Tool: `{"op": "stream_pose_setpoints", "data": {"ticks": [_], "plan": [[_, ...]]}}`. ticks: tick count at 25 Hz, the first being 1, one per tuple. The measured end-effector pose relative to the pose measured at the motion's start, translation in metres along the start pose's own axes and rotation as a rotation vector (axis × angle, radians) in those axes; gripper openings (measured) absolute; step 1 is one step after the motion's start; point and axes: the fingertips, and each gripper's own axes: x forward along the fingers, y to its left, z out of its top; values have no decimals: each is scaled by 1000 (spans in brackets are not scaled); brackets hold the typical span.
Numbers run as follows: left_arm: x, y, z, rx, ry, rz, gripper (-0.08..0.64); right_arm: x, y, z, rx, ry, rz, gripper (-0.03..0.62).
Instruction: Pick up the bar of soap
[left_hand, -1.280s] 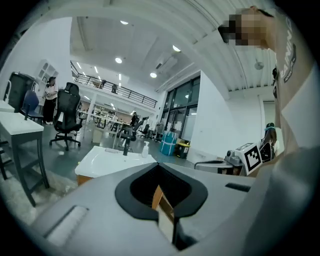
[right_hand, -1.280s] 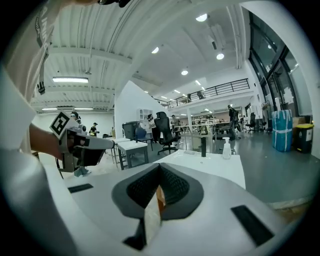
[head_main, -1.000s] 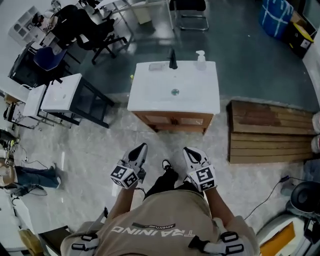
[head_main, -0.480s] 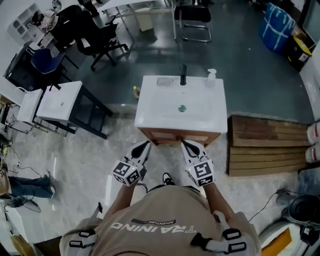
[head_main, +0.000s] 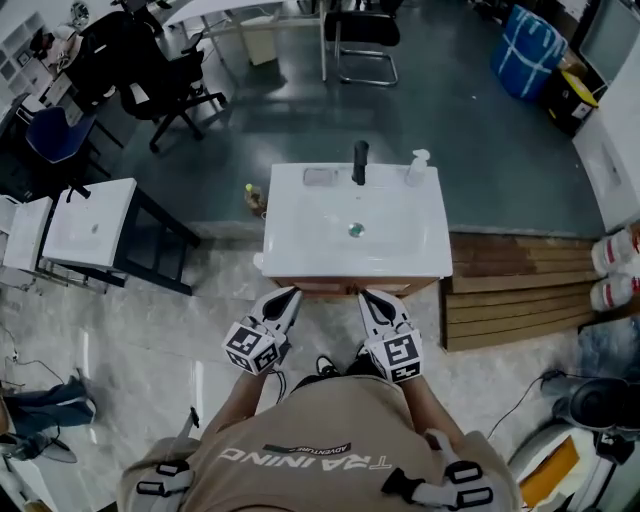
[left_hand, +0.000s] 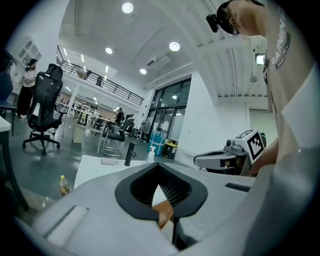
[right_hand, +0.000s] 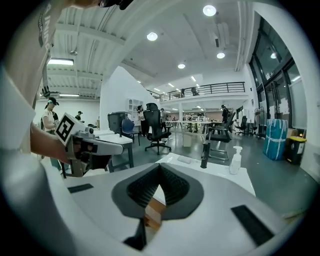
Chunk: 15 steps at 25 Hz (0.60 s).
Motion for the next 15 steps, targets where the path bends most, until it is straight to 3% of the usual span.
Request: {"op": "stream_pose_setpoints", "data": {"ticks": [9,15], "plan": [[16,35,-12,-74,12,16,0,49,-12,12,-7,35,26,5],[25,71,18,-34,23,79,0,98,-20,21,-1,18,88,5]]}}
